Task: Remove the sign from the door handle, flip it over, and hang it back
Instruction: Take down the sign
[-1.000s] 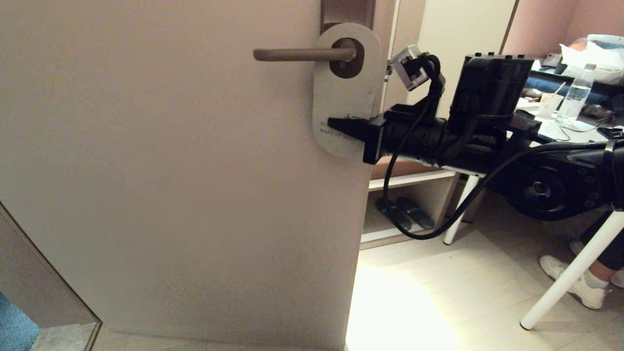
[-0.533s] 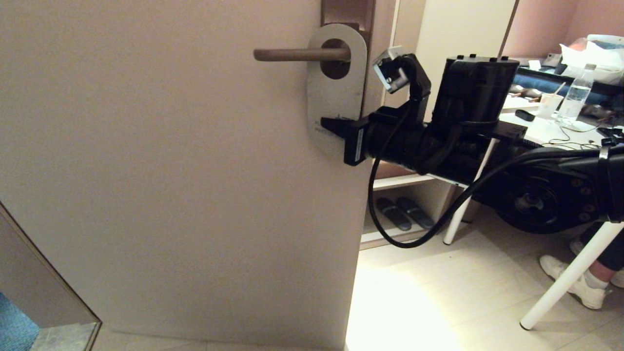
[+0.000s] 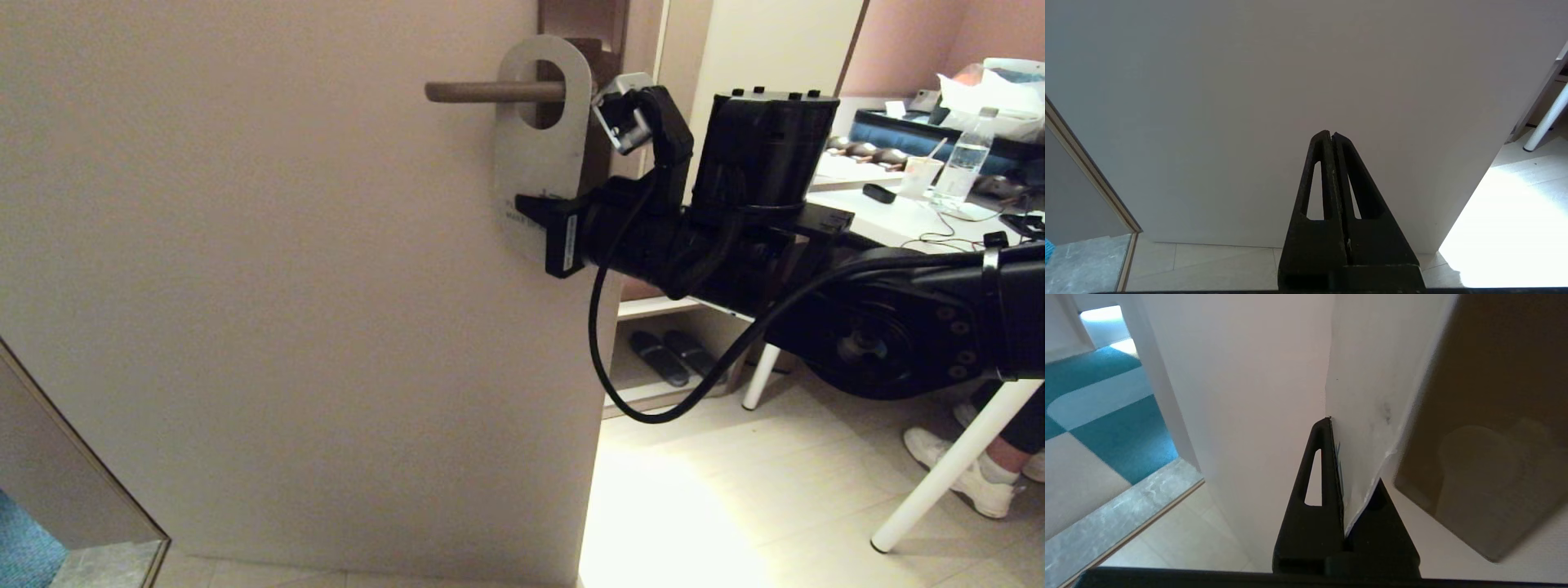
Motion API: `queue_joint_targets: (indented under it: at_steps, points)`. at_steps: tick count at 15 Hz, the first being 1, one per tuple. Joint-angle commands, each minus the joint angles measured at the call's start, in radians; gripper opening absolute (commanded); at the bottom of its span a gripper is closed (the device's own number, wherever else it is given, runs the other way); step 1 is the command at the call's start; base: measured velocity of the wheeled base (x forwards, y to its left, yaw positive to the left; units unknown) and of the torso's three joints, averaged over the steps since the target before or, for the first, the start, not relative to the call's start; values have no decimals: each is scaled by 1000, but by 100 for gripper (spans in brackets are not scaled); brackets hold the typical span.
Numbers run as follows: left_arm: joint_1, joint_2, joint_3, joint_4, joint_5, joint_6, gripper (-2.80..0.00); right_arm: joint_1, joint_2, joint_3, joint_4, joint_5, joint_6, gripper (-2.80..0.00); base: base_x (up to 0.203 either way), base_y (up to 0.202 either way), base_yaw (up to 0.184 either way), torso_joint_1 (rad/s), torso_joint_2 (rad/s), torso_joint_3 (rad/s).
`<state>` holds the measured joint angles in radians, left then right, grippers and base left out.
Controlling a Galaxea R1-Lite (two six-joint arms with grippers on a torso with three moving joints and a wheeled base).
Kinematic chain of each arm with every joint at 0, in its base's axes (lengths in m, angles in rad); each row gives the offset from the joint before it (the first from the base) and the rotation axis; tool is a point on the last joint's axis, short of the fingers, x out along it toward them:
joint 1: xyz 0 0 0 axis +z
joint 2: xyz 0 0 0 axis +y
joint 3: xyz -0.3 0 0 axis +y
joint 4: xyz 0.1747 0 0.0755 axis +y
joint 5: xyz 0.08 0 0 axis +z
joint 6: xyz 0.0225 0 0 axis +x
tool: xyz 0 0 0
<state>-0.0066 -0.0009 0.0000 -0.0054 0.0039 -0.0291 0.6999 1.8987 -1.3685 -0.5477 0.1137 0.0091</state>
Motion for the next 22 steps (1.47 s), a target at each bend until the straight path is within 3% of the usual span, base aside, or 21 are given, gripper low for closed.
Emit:
queue_joint_targets:
  at_steps: [1, 6, 9, 15, 22]
  points:
    - [0, 1, 0, -1, 1, 0, -280, 8, 8, -23, 25, -4, 0, -280, 0, 0, 0, 0, 0, 0]
    - [0, 1, 0, -1, 1, 0, -280, 37, 34, -111, 110, -39, 0, -280, 0, 0, 0, 0, 0, 0]
    - [0, 1, 0, -1, 1, 0, -280, 42, 51, -165, 196, -91, -6, -280, 0, 0, 0, 0, 0, 0]
    - [0, 1, 0, -1, 1, 0, -280, 60, 114, -262, 245, -199, -32, -280, 0, 0, 0, 0, 0, 0]
    - [0, 1, 0, -1, 1, 0, -280, 70, 160, -330, 243, -210, -32, -280, 0, 0, 0, 0, 0, 0]
